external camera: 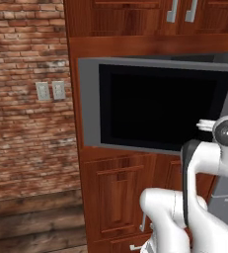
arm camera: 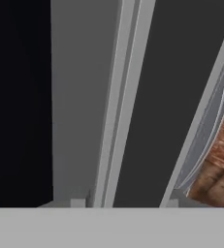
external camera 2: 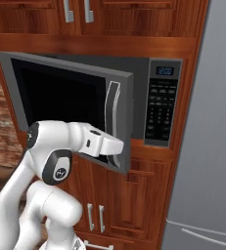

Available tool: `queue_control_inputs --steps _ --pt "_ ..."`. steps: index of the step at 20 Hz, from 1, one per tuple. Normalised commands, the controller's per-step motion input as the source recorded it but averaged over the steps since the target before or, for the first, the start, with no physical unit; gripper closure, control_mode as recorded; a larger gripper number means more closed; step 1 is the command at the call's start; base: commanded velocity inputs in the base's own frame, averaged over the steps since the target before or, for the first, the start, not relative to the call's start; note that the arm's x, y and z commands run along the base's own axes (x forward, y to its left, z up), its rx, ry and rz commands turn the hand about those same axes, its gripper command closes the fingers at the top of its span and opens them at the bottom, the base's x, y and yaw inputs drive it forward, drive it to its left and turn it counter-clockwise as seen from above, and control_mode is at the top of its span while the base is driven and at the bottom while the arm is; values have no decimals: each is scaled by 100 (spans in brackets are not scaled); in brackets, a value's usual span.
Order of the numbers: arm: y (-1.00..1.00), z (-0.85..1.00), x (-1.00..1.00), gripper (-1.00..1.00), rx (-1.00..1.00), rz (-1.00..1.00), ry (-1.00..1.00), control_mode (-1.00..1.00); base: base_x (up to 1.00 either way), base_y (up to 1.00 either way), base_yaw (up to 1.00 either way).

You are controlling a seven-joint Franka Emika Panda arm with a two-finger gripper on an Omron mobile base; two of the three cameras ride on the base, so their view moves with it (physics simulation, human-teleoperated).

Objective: Place the sponge inside the microwave to prepare for sanitizing.

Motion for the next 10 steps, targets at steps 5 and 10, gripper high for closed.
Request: queue_control_inputs --steps 5,10 --pt "3 -2 -8 -100 0 -2 0 -100 0 0 0" --pt "-3 0 -4 -100 0 0 0 -100 0 0 0"
